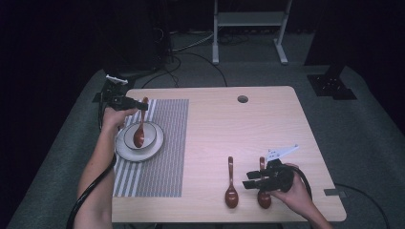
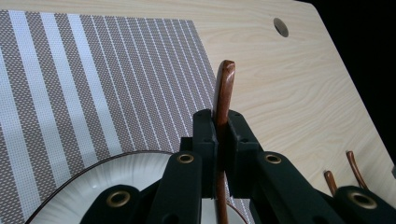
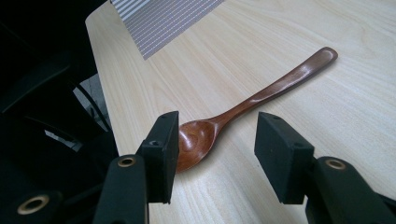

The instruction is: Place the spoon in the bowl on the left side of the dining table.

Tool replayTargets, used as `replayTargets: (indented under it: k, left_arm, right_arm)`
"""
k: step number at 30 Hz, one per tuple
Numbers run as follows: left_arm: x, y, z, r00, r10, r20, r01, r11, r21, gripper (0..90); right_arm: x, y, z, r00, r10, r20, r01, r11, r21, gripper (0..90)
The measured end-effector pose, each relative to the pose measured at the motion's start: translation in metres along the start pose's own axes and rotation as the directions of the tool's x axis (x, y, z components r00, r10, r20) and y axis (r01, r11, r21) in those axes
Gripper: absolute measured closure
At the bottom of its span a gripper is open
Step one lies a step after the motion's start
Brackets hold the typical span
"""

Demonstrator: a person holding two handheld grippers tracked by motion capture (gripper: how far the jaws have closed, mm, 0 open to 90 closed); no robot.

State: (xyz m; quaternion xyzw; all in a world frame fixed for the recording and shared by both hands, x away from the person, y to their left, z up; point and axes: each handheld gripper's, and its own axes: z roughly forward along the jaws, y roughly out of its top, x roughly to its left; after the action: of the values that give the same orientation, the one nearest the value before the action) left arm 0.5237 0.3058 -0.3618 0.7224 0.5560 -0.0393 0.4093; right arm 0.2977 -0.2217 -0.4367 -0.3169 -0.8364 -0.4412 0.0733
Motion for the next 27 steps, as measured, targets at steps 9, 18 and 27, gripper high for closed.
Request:
replayTargets:
  k: [9, 18, 27]
  left_arm:
    - [0.012, -0.007, -0.002, 0.9992, -0.032, -0.023, 0.031, 0.9983, -0.049, 84.2]
    - [0.021, -0.015, -0.003, 0.9980, -0.045, -0.044, 0.043, 0.9983, -0.039, 82.0]
    - [0.031, -0.023, -0.007, 0.9965, -0.060, -0.058, 0.057, 0.9975, -0.042, 77.1]
  right_arm:
    - [0.000, -0.001, 0.001, 1.0000, 0.003, 0.000, -0.003, 1.000, 0.005, 49.1]
    - [0.001, 0.001, 0.004, 1.0000, -0.001, -0.006, 0.001, 1.000, 0.008, 49.1]
    - [0.001, 0.002, 0.004, 1.0000, 0.000, -0.007, 0.000, 1.000, 0.006, 49.1]
